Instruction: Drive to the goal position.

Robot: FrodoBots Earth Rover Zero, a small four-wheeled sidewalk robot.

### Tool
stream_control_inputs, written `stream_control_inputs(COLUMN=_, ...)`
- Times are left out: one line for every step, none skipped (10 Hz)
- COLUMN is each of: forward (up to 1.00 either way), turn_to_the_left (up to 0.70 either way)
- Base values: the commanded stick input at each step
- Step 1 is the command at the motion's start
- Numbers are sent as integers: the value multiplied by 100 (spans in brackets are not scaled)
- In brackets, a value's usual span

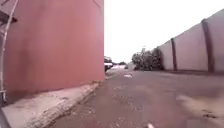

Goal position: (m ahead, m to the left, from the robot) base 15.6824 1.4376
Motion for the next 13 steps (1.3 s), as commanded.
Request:
stream_control_inputs(forward=0, turn_to_the_left=0)
stream_control_inputs(forward=0, turn_to_the_left=0)
stream_control_inputs(forward=0, turn_to_the_left=0)
stream_control_inputs(forward=0, turn_to_the_left=0)
stream_control_inputs(forward=0, turn_to_the_left=0)
stream_control_inputs(forward=0, turn_to_the_left=0)
stream_control_inputs(forward=13, turn_to_the_left=0)
stream_control_inputs(forward=29, turn_to_the_left=0)
stream_control_inputs(forward=45, turn_to_the_left=0)
stream_control_inputs(forward=45, turn_to_the_left=-2)
stream_control_inputs(forward=45, turn_to_the_left=-10)
stream_control_inputs(forward=45, turn_to_the_left=-21)
stream_control_inputs(forward=45, turn_to_the_left=-27)
